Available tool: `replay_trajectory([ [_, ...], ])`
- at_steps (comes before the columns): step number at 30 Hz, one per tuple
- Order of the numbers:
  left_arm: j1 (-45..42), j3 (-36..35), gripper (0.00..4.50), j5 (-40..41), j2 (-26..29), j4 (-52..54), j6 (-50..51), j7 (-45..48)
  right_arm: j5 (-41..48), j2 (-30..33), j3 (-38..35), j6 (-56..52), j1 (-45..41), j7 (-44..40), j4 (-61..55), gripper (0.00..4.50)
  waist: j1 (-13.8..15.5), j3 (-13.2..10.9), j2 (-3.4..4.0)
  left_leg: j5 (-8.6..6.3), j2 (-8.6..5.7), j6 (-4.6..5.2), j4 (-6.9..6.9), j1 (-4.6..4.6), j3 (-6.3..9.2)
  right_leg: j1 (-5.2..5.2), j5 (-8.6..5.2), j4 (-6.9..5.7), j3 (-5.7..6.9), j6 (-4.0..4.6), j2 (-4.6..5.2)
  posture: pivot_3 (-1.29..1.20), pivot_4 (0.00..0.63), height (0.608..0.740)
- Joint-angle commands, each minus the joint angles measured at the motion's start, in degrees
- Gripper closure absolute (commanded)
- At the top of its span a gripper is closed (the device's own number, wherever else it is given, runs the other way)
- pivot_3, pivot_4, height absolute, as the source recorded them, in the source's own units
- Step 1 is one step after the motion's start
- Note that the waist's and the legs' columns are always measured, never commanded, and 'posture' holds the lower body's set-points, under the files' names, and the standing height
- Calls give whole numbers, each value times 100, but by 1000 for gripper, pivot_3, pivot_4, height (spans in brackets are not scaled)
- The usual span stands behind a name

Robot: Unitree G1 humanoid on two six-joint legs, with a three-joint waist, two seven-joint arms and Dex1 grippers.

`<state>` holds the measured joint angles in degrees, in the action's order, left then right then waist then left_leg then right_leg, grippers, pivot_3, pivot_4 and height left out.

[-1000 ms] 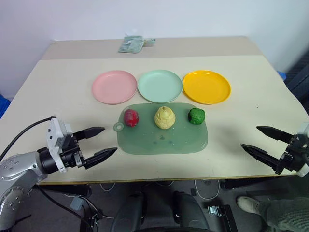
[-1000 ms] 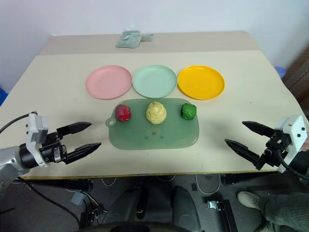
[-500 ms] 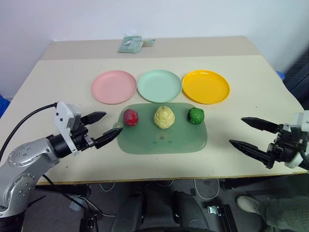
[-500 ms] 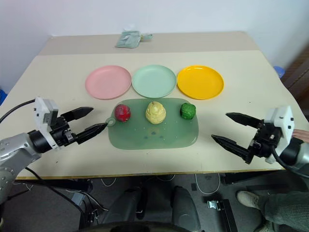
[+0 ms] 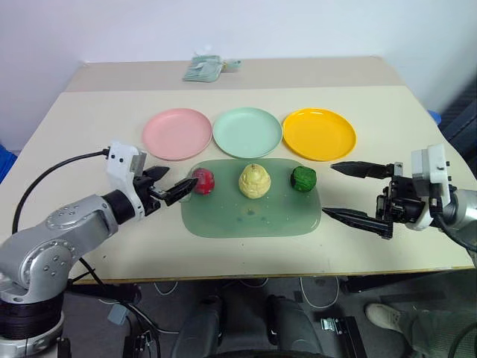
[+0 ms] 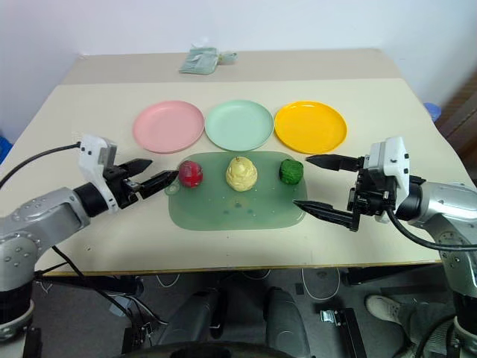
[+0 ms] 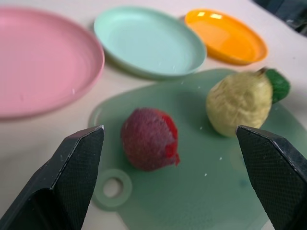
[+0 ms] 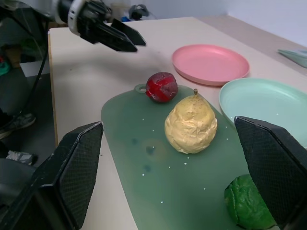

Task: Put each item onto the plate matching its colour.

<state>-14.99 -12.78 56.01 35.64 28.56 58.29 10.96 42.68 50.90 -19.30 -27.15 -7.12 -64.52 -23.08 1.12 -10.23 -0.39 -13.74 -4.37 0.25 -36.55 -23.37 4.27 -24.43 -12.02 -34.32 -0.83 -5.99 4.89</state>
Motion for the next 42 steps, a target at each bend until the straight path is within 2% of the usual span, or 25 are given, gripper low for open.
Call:
replay_trajectory([
  [1, -326, 212, 0, -267, -291, -180, 43, -381, -13, 89, -90, 127, -64, -87, -24, 37, -8, 0, -1, 0, 0, 0, -4, 0, 0, 2, 2, -1, 0, -1, 0, 0, 150, 740],
  [9, -822, 666, 0, -1000, -950, -778, 155, -879, -99, 55, -74, 204, -39, -177, -53, 37, -21, 0, -1, 0, 1, 0, -11, 0, 0, 3, 6, -3, -2, -2, -11, 0, 150, 740],
  [17, -984, 882, 0, -1416, -1183, -1147, 219, -705, -156, 25, -48, 284, -10, -173, -55, 37, -22, 1, -1, 0, 1, 0, -15, -1, 0, 3, 15, -4, -4, -18, -11, 0, 150, 740],
  [20, -1062, 915, 903, -1549, -1269, -1210, 261, -700, -185, 12, -43, 325, 0, -176, -43, 0, -6, 1, -1, 0, 1, 0, -23, -4, 0, 3, 17, -4, -3, -19, -10, 0, 150, 740],
  [22, -1089, 969, 1822, -1674, -1253, -1179, 268, -663, -196, 7, -58, 364, 26, -187, -30, 0, -7, 1, -1, 0, 1, 0, -26, -5, 0, 3, 20, -4, -3, -22, -9, 0, 150, 740],
  [29, -1172, 766, 1822, -1930, -1238, -930, 274, -761, -213, -13, 4, 422, -50, -152, 20, 0, -22, 1, 0, -1, 1, 0, -27, -5, 0, 3, 21, -6, -4, -22, -10, 0, 150, 740],
  [34, -1457, 424, 1822, -2152, -1500, -954, 69, -1064, -244, -36, 117, 476, -156, -133, 87, 0, 10, 1, -1, -1, 1, 0, -35, -6, 1, 4, 23, -8, -3, -23, -10, 0, 150, 740],
  [39, -2021, 230, 1822, -2756, -1663, -1547, -456, -1458, -260, -46, 190, 502, -322, -120, 219, 0, 112, 1, 0, -1, 1, 0, -44, -7, -2, 5, 30, -7, -1, -28, -20, 0, 150, 740],
  [42, -2358, 198, 1822, -3226, -1763, -2370, -1129, -1632, -339, -84, 264, 548, -449, -89, 341, 0, 122, 2, 0, -1, 0, 1, -46, -7, -7, 5, 32, -7, -3, -30, -21, 0, 150, 740],
])
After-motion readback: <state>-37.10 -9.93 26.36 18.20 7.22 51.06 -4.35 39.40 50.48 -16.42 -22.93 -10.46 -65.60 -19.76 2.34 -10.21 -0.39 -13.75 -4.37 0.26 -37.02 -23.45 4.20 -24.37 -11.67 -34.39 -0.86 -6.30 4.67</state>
